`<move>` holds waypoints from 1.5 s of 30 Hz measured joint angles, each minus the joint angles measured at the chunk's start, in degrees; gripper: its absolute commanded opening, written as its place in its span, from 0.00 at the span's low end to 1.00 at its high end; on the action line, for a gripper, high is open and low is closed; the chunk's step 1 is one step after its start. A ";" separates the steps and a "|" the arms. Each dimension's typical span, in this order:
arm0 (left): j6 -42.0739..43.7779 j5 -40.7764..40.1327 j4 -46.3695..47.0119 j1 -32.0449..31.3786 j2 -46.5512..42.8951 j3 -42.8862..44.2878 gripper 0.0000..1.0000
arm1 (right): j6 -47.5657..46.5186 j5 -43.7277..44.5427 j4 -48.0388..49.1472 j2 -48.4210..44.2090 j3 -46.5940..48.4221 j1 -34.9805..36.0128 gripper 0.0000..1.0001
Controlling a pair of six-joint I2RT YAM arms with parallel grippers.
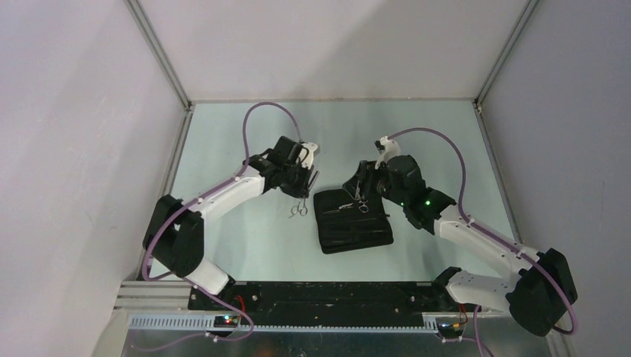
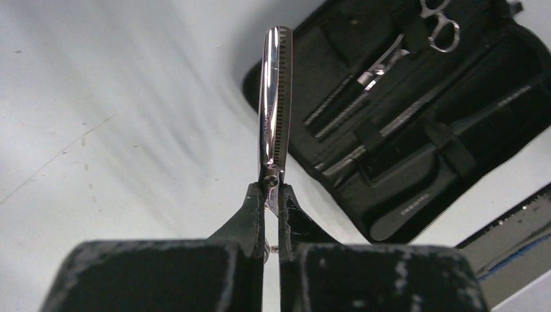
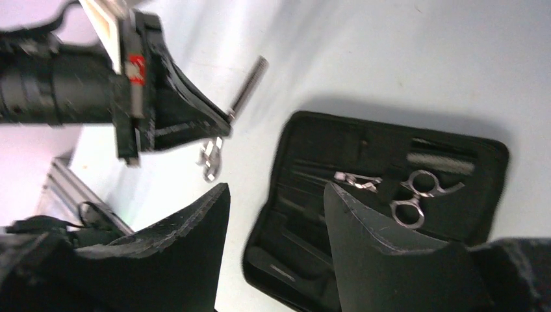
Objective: Sort the hair-cutting tools
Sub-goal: Pick up the scissors from the center of the board.
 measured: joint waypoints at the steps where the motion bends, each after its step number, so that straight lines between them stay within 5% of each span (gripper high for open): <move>1: -0.15 -0.09 0.00 -0.83 -0.20 0.11 0.00 | 1.09 -0.70 1.62 0.61 0.00 0.00 0.59; 20: -2.05 -2.51 2.64 -12.11 -5.92 2.56 0.00 | 12.74 -3.21 14.82 10.82 -0.02 -0.02 0.52; 24: -2.05 -2.69 3.17 -13.27 -6.36 2.64 0.00 | 13.60 -4.15 15.93 11.80 -0.02 -0.17 0.34; 26: -2.03 -2.73 3.23 -13.57 -6.49 2.64 0.00 | 14.21 -4.96 16.57 11.80 -0.02 -0.42 0.11; 28: -2.03 -2.82 3.34 -13.75 -6.62 2.64 0.03 | 14.78 -6.40 17.55 11.80 -0.02 -0.68 0.00; 32: -1.99 -2.95 3.54 -13.79 -7.32 2.64 0.28 | 14.84 -10.23 19.52 11.78 -0.02 -1.77 0.00; 36: -1.73 -2.99 3.63 -13.73 -10.14 2.64 0.72 | 12.72 -14.49 20.13 10.56 -0.13 -3.67 0.00; 45: -1.97 2.71 6.95 -6.69 -23.12 1.36 0.84 | 7.54 -23.02 21.97 2.64 -0.44 -9.53 0.00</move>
